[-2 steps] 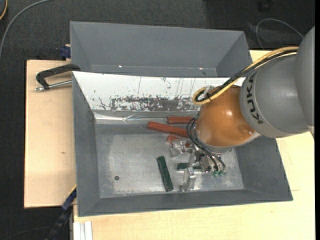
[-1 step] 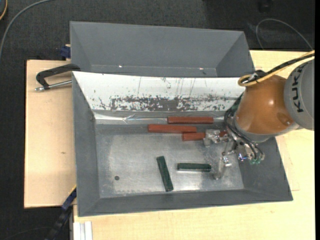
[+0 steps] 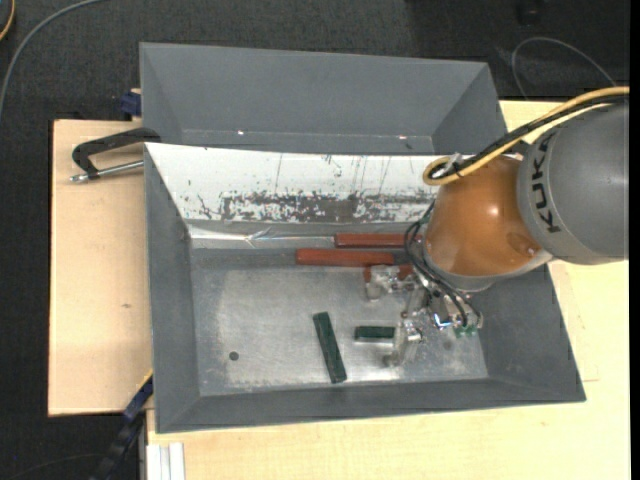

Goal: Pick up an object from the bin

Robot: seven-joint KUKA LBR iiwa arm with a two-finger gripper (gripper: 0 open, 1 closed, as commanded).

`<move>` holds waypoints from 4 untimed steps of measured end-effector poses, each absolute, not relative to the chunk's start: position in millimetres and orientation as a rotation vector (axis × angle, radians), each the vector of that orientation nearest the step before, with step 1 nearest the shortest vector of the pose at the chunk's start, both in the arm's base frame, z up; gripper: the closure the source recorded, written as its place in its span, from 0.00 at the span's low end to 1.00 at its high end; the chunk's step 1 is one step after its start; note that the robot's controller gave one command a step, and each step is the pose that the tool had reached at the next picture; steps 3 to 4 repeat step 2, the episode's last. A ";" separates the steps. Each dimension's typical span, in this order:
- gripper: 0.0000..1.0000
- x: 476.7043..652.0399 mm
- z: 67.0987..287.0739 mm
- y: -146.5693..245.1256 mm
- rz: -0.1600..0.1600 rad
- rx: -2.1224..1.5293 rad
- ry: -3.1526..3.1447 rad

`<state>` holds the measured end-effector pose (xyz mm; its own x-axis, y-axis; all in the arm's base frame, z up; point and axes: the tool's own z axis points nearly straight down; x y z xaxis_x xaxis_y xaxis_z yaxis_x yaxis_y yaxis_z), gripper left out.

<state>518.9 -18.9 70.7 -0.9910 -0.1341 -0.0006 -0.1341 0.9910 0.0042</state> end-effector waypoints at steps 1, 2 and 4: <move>1.00 518.9 70.6 -23.3 0.002 -0.202 3.135; 1.00 555.4 209.1 24.5 0.002 -0.287 3.112; 1.00 555.4 209.1 24.5 0.002 -0.287 3.112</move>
Offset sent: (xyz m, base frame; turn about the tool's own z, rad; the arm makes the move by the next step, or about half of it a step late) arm 0.0000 0.0000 0.0000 0.0000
